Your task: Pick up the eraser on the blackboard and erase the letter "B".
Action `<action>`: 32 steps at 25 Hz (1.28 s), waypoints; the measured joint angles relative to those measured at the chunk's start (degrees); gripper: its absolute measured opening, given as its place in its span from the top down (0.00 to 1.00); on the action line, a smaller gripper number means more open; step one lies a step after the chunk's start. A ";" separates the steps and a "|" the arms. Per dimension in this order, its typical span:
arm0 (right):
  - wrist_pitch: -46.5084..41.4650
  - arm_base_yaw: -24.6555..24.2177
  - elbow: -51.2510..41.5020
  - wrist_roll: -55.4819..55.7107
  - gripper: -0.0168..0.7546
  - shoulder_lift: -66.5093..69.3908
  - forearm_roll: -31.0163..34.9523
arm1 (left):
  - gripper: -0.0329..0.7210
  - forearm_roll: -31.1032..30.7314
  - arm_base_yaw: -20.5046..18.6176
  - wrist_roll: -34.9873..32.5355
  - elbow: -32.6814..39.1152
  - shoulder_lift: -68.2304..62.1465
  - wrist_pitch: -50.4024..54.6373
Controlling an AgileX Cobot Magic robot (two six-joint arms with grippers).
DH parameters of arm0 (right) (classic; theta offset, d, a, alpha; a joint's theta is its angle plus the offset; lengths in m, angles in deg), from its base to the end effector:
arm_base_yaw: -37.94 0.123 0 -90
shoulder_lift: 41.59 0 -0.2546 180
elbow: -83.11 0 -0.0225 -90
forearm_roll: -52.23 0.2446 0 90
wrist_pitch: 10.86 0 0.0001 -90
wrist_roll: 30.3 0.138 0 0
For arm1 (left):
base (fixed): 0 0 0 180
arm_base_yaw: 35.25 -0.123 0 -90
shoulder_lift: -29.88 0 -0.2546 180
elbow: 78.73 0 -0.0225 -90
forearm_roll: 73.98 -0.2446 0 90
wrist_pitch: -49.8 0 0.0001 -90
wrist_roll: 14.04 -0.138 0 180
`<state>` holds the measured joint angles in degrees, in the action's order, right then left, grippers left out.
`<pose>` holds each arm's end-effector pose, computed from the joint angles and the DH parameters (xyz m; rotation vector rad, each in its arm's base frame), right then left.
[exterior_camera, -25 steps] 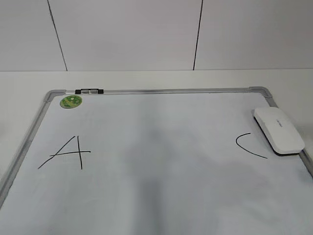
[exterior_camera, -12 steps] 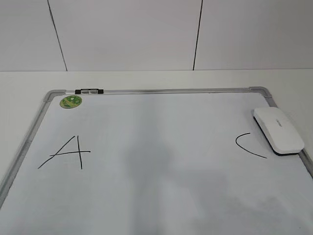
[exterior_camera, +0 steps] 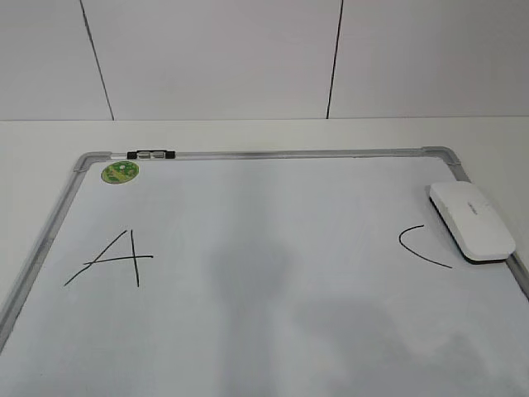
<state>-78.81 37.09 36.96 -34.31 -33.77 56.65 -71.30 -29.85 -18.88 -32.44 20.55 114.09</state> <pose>0.0493 0.0091 0.2470 -0.0700 2.1244 0.0430 0.0566 -0.0112 0.2522 0.1910 2.0838 -0.0623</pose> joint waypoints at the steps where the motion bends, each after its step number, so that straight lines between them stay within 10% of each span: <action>1: 0.09 0.00 -0.12 -0.15 0.29 0.00 0.22 | 0.70 0.00 0.00 0.00 0.00 0.00 0.00; 32: 2.32 0.00 -1.46 -1.94 0.29 0.00 -0.96 | 0.70 2.34 -1.03 0.00 0.00 0.00 -0.31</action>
<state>-76.49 37.09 35.49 -36.25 -33.77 55.69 -68.95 -30.88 -18.88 -32.44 20.55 113.78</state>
